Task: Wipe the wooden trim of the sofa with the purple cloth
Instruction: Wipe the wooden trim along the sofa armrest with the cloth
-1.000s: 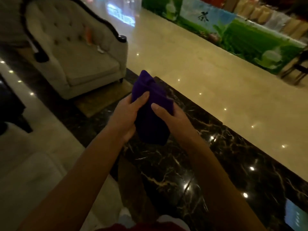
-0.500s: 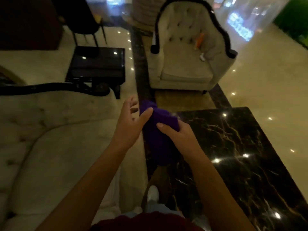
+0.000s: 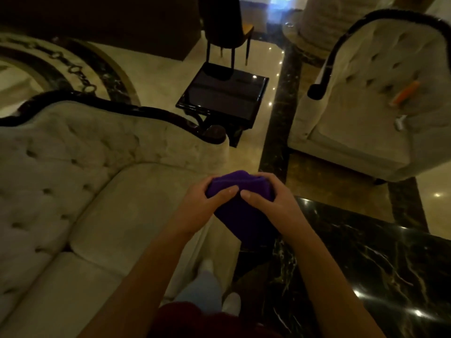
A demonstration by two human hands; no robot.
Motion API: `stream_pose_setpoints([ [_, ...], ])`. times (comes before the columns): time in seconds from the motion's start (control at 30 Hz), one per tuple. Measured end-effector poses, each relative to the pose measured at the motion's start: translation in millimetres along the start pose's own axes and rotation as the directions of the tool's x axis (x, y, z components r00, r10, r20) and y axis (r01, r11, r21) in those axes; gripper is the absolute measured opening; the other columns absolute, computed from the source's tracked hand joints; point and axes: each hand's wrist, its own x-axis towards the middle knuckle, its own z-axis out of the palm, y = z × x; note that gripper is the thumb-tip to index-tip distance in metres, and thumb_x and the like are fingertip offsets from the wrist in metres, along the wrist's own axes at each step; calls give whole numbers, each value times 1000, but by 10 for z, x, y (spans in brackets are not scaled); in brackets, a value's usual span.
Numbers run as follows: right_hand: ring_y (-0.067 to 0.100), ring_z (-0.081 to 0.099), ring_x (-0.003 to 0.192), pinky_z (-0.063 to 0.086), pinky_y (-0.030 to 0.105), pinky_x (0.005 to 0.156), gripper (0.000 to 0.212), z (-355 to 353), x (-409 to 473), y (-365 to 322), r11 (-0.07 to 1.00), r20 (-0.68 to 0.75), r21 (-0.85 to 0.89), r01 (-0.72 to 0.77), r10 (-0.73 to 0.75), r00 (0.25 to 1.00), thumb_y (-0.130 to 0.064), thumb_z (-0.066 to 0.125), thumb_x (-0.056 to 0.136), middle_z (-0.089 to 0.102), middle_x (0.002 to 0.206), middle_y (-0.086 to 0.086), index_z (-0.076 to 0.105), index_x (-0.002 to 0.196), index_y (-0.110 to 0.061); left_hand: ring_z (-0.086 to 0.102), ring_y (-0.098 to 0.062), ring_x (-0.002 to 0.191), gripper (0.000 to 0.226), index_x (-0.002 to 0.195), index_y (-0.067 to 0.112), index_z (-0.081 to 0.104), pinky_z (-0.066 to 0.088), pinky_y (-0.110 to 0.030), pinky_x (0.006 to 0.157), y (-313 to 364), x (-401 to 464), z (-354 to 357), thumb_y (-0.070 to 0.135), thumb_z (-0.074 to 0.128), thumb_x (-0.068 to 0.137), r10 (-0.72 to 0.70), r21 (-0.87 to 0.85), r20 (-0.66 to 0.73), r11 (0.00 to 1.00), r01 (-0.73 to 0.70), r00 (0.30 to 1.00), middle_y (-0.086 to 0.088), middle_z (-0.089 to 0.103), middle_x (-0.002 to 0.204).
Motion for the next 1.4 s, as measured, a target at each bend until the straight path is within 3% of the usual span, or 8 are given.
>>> stream_pose_setpoints([
  [0.17, 1, 65, 110, 57, 22, 78, 77, -95, 528, 139, 994, -173, -101, -38, 20, 985, -61, 79, 78, 59, 135, -18, 48, 144, -38, 76, -10, 90, 28, 102, 32, 72, 62, -24, 72, -138, 512, 70, 52, 76, 83, -52, -57, -73, 997, 48, 996, 6, 79, 99],
  [0.3, -2, 59, 114, 51, 17, 83, 63, -341, 1121, 225, 966, -342, -253, -48, -43, 939, -54, 73, 90, 54, 138, -18, 47, 145, -41, 75, -10, 93, 21, 105, 31, 69, 60, -20, 71, -288, 1272, 130, 47, 70, 92, -156, -88, -105, 985, 147, 982, 4, 79, 99],
  [0.53, -8, 55, 123, 60, 20, 89, 78, -319, 2027, 123, 968, -168, -224, -114, 77, 983, -58, 74, 88, 42, 138, -40, 34, 154, -48, 76, -12, 87, 33, 110, 22, 67, 65, -28, 73, -36, 2521, -70, 51, 67, 93, -184, -4, 26, 983, 184, 983, -2, 77, 101],
  [0.67, -22, 51, 115, 55, 8, 79, 85, -101, 2891, 105, 978, -154, -161, -136, 111, 982, -61, 70, 87, 34, 132, -42, 24, 157, -48, 74, 0, 79, 16, 103, 25, 61, 56, -14, 57, 114, 3214, -314, 40, 63, 98, -228, -25, 89, 973, 231, 970, 1, 72, 99],
  [0.87, 27, 65, 125, 62, 48, 96, 81, -131, 3854, 325, 880, -43, 270, -390, 415, 909, -62, 81, 73, 57, 144, 3, 51, 146, -42, 70, -16, 104, 30, 127, 21, 58, 63, -32, 81, -2, 3745, -327, 37, 58, 101, -336, -48, -54, 941, 334, 940, -3, 68, 118],
  [1.13, 20, 65, 115, 64, 31, 82, 46, -347, 5062, 731, 915, 130, -7, -403, 401, 907, -45, 80, 84, 61, 128, -8, 60, 125, -48, 78, -26, 87, 52, 145, 46, 48, 64, -38, 76, -459, 3884, -546, 29, 66, 99, -562, -469, -281, 788, 399, 778, -7, 78, 112],
  [1.23, 6, 60, 108, 57, 13, 64, 52, -478, 5563, 780, 935, 92, -112, -338, 348, 933, -42, 79, 89, 53, 116, -27, 55, 135, -46, 74, -26, 93, 44, 140, 38, 54, 62, -35, 78, -666, 4012, -624, 23, 63, 100, -628, -560, -478, 757, 337, 614, -8, 76, 112],
  [1.4, -20, 57, 103, 55, 7, 72, 70, -410, 6072, 1185, 927, 172, -337, -161, 229, 958, -45, 76, 91, 48, 118, -30, 45, 152, -33, 67, -21, 92, 25, 131, 21, 52, 56, -33, 79, -1261, 4242, -995, 28, 45, 108, -805, -811, -505, 566, 148, 312, -5, 65, 107],
])
